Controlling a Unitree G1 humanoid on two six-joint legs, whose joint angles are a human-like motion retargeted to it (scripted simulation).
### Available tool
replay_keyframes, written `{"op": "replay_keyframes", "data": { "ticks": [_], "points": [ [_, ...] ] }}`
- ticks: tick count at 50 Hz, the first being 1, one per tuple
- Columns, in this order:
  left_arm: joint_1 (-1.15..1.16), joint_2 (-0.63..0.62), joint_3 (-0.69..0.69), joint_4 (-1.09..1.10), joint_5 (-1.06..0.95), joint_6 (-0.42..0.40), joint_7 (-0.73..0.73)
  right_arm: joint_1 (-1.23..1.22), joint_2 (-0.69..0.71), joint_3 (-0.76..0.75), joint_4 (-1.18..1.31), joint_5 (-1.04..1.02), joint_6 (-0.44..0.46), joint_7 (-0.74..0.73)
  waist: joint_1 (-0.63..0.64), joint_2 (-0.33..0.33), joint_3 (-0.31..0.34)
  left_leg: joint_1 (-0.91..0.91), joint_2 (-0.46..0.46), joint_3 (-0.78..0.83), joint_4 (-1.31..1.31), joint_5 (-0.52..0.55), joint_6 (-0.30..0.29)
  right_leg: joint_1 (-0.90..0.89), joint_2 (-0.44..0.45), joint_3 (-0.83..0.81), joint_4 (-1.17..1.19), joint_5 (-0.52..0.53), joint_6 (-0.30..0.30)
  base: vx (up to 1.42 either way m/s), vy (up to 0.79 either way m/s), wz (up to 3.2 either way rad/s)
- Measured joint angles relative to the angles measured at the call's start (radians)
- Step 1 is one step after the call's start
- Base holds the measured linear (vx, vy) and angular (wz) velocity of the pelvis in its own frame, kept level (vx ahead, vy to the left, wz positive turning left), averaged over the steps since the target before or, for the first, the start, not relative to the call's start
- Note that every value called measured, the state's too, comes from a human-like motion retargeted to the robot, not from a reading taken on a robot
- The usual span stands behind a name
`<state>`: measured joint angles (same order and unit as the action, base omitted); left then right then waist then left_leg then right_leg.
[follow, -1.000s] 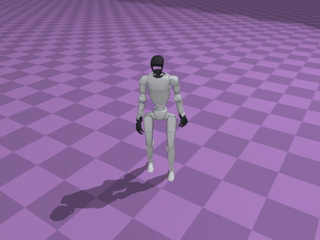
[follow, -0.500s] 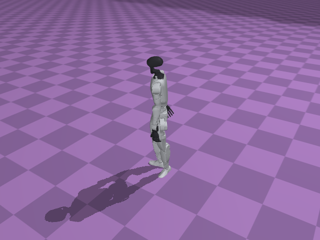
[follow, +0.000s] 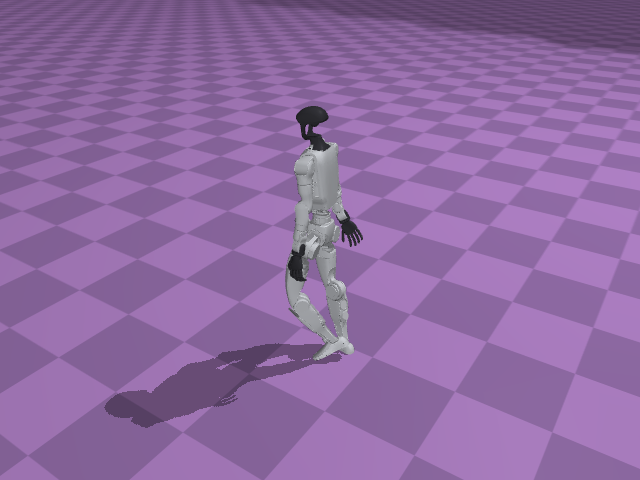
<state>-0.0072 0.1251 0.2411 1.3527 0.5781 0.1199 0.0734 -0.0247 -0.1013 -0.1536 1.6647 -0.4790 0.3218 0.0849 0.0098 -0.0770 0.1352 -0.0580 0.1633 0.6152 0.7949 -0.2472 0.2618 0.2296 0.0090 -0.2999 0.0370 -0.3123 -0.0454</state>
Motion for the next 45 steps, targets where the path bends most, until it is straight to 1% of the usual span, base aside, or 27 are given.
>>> {"op": "replay_keyframes", "data": {
  "ticks": [3, 5, 6, 7, 9, 10, 12, 13, 15, 17, 18, 20, 22, 23, 25, 26, 27, 28, 30, 33, 34, 35, 36, 39, 40, 43, 45],
  "points": [
    [0.033, -0.014, 0.044, 0.052, -0.033, 0.023, -0.056, -0.042, -0.006, 0.023, -0.054, 0.005, -0.040, 0.006, 0.020, -0.014, -0.026, -0.120, -0.066, 0.029, -0.060, 0.091, 0.000, -0.016, -0.042, -0.025, -0.007, 0.031, 0.031, 0.21, 0.12, 0.25],
    [0.044, -0.011, 0.043, 0.090, -0.020, 0.037, -0.109, -0.083, -0.012, 0.035, -0.094, -0.010, -0.048, 0.022, 0.027, -0.019, -0.033, -0.200, -0.135, 0.025, -0.163, 0.138, 0.000, -0.023, -0.061, -0.050, -0.012, 0.057, 0.056, 0.20, 0.05, 0.43],
    [0.045, -0.006, 0.037, 0.110, -0.005, 0.044, -0.132, -0.109, -0.015, 0.038, -0.115, -0.026, -0.043, 0.032, 0.038, -0.010, -0.029, -0.233, -0.158, 0.008, -0.228, 0.176, -0.029, -0.018, -0.053, -0.056, -0.016, 0.067, 0.063, 0.24, 0.02, 0.13],
    [0.047, -0.002, 0.032, 0.130, 0.013, 0.051, -0.150, -0.135, -0.018, 0.041, -0.137, -0.043, -0.039, 0.042, 0.050, 0.001, -0.023, -0.262, -0.178, -0.013, -0.294, 0.215, -0.068, -0.010, -0.041, -0.057, -0.019, 0.078, 0.069, 0.33, -0.03, -0.32],
    [0.057, 0.003, 0.025, 0.166, 0.056, 0.063, -0.171, -0.179, -0.019, 0.055, -0.184, -0.072, -0.035, 0.058, 0.086, 0.033, -0.003, -0.305, -0.198, -0.079, -0.429, 0.269, -0.188, 0.018, 0.000, -0.039, -0.024, 0.098, 0.075, 0.36, -0.04, -0.79],
    [0.063, 0.005, 0.025, 0.183, 0.081, 0.068, -0.182, -0.198, -0.019, 0.066, -0.210, -0.083, -0.036, 0.065, 0.105, 0.051, 0.006, -0.325, -0.204, -0.122, -0.492, 0.272, -0.254, 0.035, 0.021, -0.025, -0.025, 0.108, 0.078, 0.51, -0.03, -1.10],
    [0.081, 0.006, 0.031, 0.201, 0.131, 0.076, -0.212, -0.223, -0.012, 0.086, -0.268, -0.091, -0.049, 0.075, 0.139, 0.079, 0.018, -0.371, -0.210, -0.271, -0.586, 0.271, -0.382, 0.071, 0.055, 0.007, -0.027, 0.132, 0.088, 0.62, -0.02, -1.15],
    [0.093, 0.006, 0.030, 0.204, 0.147, 0.080, -0.230, -0.229, -0.007, 0.098, -0.300, -0.090, -0.058, 0.080, 0.150, 0.087, 0.020, -0.389, -0.212, -0.344, -0.622, 0.270, -0.436, 0.088, 0.066, 0.021, -0.028, 0.147, 0.097, 0.63, -0.02, -1.02],
    [0.123, -0.002, 0.034, 0.193, 0.163, 0.080, -0.255, -0.221, 0.005, 0.122, -0.366, -0.081, -0.083, 0.083, 0.168, 0.093, 0.021, -0.408, -0.215, -0.416, -0.662, 0.260, -0.481, 0.120, 0.073, 0.043, -0.023, 0.181, 0.118, 0.82, 0.01, -0.81],
    [0.160, -0.018, 0.044, 0.169, 0.164, 0.064, -0.255, -0.194, 0.012, 0.140, -0.405, -0.066, -0.136, 0.069, 0.172, 0.086, 0.009, -0.410, -0.221, -0.393, -0.645, 0.289, -0.423, 0.143, 0.066, 0.044, -0.010, 0.228, 0.144, 1.00, 0.04, -0.44],
    [0.178, -0.027, 0.049, 0.158, 0.162, 0.055, -0.251, -0.176, 0.013, 0.141, -0.408, -0.065, -0.173, 0.055, 0.172, 0.083, -0.003, -0.400, -0.216, -0.333, -0.628, 0.330, -0.367, 0.152, 0.062, 0.034, 0.001, 0.257, 0.157, 0.99, 0.05, -0.37],
    [0.204, -0.043, 0.061, 0.154, 0.158, 0.046, -0.249, -0.134, 0.011, 0.146, -0.381, -0.072, -0.220, 0.014, 0.183, 0.079, -0.029, -0.372, -0.194, -0.264, -0.606, 0.395, -0.285, 0.165, 0.050, 0.003, 0.044, 0.337, 0.178, 1.02, 0.07, -0.68],
    [0.195, -0.043, 0.087, 0.192, 0.159, 0.043, -0.278, -0.101, 0.013, 0.164, -0.305, -0.082, -0.177, -0.021, 0.190, 0.064, -0.039, -0.394, -0.213, -0.426, -0.500, 0.356, -0.223, 0.154, -0.004, -0.058, 0.147, 0.481, 0.190, 0.94, 0.08, -0.98],
    [0.181, -0.033, 0.090, 0.213, 0.157, 0.049, -0.308, -0.086, 0.017, 0.183, -0.265, -0.068, -0.136, -0.033, 0.171, 0.069, -0.038, -0.369, -0.184, -0.424, -0.470, 0.326, -0.212, 0.140, -0.021, -0.101, 0.225, 0.555, 0.195, 0.78, 0.00, -0.37],
    [0.145, 0.003, 0.059, 0.238, 0.150, 0.088, -0.386, -0.066, 0.022, 0.212, -0.181, -0.015, -0.068, -0.039, 0.117, 0.102, -0.028, -0.279, -0.110, -0.344, -0.456, 0.274, -0.171, 0.097, -0.020, -0.164, 0.417, 0.697, 0.167, 0.81, -0.02, 0.18],
    [0.123, 0.023, 0.025, 0.235, 0.145, 0.109, -0.407, -0.057, 0.020, 0.202, -0.152, -0.014, -0.053, -0.015, 0.105, 0.111, -0.018, -0.242, -0.095, -0.338, -0.461, 0.256, -0.157, 0.049, -0.032, -0.160, 0.530, 0.744, 0.153, 0.78, -0.02, 0.08],
    [0.101, 0.042, -0.007, 0.229, 0.140, 0.126, -0.414, -0.047, 0.018, 0.188, -0.130, -0.023, -0.037, 0.011, 0.092, 0.118, -0.009, -0.208, -0.087, -0.343, -0.468, 0.241, -0.144, -0.004, -0.045, -0.158, 0.639, 0.759, 0.147, 0.73, -0.03, -0.15],
    [0.077, 0.059, -0.035, 0.214, 0.138, 0.135, -0.391, -0.035, 0.016, 0.165, -0.121, -0.050, -0.022, 0.040, 0.080, 0.121, 0.000, -0.177, -0.094, -0.366, -0.480, 0.234, -0.133, -0.068, -0.057, -0.158, 0.741, 0.709, 0.156, 0.80, -0.02, -0.04],
    [0.034, 0.087, -0.086, 0.174, 0.132, 0.136, -0.283, 0.003, 0.005, 0.123, -0.113, -0.104, -0.002, 0.056, 0.037, 0.119, 0.010, -0.113, -0.104, -0.380, -0.524, 0.229, -0.121, -0.214, -0.071, -0.165, 0.918, 0.563, 0.173, 0.79, -0.01, 0.30],
    [-0.043, 0.134, -0.161, 0.117, 0.108, 0.087, -0.087, 0.062, -0.023, 0.098, -0.088, -0.094, -0.014, -0.017, -0.045, 0.098, 0.004, -0.038, -0.148, -0.372, -0.610, 0.237, -0.101, -0.420, -0.038, -0.163, 0.963, 0.446, 0.228, 0.63, -0.05, 0.75],
    [-0.070, 0.148, -0.177, 0.097, 0.103, 0.069, -0.046, 0.080, -0.033, 0.091, -0.075, -0.084, -0.019, -0.037, -0.068, 0.090, 0.002, -0.015, -0.165, -0.380, -0.633, 0.236, -0.096, -0.478, -0.032, -0.168, 0.945, 0.407, 0.226, 0.57, -0.08, 0.76],
    [-0.097, 0.162, -0.190, 0.077, 0.099, 0.054, -0.014, 0.098, -0.043, 0.084, -0.062, -0.073, -0.024, -0.053, -0.090, 0.084, 0.001, 0.009, -0.180, -0.388, -0.654, 0.235, -0.090, -0.532, -0.030, -0.177, 0.920, 0.363, 0.216, 0.52, -0.09, 0.76],
    [-0.131, 0.172, -0.193, 0.060, 0.093, 0.046, -0.012, 0.108, -0.049, 0.071, -0.045, -0.068, -0.025, -0.051, -0.113, 0.069, 0.002, 0.034, -0.202, -0.395, -0.674, 0.233, -0.082, -0.582, -0.051, -0.190, 0.890, 0.310, 0.196, 0.49, -0.11, 0.75],
    [-0.231, 0.192, -0.172, 0.025, 0.075, 0.042, -0.053, 0.130, -0.060, 0.036, 0.003, -0.052, -0.021, 0.007, -0.164, 0.023, 0.009, 0.110, -0.263, -0.423, -0.722, 0.219, -0.056, -0.711, -0.097, -0.211, 0.759, 0.150, 0.109, 0.47, -0.14, 0.61],
    [-0.263, 0.193, -0.160, 0.018, 0.066, 0.044, -0.071, 0.137, -0.063, 0.024, 0.017, -0.045, -0.019, 0.039, -0.177, 0.010, 0.012, 0.136, -0.282, -0.439, -0.733, 0.212, -0.046, -0.750, -0.100, -0.202, 0.699, 0.113, 0.080, 0.58, -0.18, 0.58],
    [-0.346, 0.171, -0.120, -0.011, 0.029, 0.039, -0.104, 0.146, -0.063, -0.008, 0.035, -0.022, 0.003, 0.125, -0.207, -0.022, 0.026, 0.206, -0.327, -0.469, -0.743, 0.177, -0.004, -0.842, -0.105, -0.141, 0.517, 0.052, 0.034, 0.73, -0.27, 0.49],
    [-0.383, 0.155, -0.102, -0.042, 0.005, 0.014, -0.125, 0.147, -0.056, -0.018, 0.035, -0.015, 0.003, 0.159, -0.216, -0.036, 0.038, 0.249, -0.320, -0.486, -0.723, 0.145, 0.000, -0.865, -0.080, -0.128, 0.425, -0.011, -0.016, 0.63, -0.45, 0.12]
  ]
}}
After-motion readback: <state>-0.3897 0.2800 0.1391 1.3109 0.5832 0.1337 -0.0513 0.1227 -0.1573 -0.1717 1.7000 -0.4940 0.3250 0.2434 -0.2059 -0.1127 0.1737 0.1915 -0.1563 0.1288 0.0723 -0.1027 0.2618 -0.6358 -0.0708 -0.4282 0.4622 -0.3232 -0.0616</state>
